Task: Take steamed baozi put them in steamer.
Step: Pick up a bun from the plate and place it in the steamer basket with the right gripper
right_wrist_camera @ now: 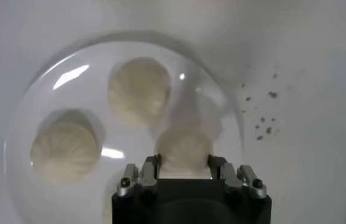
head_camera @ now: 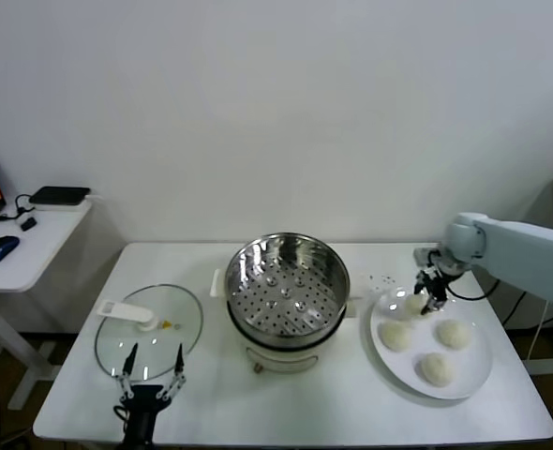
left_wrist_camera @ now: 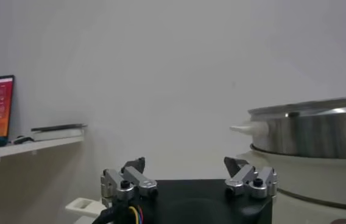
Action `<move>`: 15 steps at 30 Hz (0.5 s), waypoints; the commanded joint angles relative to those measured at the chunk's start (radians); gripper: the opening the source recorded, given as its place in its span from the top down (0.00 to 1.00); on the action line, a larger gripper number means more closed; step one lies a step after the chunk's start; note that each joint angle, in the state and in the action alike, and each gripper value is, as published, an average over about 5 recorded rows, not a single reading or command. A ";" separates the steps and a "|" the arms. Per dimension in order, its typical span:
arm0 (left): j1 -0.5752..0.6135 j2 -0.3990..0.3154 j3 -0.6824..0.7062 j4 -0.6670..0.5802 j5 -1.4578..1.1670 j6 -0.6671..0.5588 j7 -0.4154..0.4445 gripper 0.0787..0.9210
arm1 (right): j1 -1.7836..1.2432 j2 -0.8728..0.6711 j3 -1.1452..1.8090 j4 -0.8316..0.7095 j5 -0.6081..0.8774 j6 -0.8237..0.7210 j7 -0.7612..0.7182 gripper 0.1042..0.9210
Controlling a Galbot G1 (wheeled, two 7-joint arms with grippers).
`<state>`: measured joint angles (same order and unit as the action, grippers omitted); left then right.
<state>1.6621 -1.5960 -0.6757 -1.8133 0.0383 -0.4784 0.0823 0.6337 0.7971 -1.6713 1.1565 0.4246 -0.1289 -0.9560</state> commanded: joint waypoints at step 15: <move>-0.004 0.006 -0.003 -0.026 0.000 0.005 -0.009 0.12 | 0.478 0.350 -0.069 0.160 0.178 0.530 0.014 0.42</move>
<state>1.6584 -1.5908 -0.6783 -1.8399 0.0392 -0.4730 0.0783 1.0047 0.9748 -1.7329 1.2810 0.5703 0.1206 -0.9735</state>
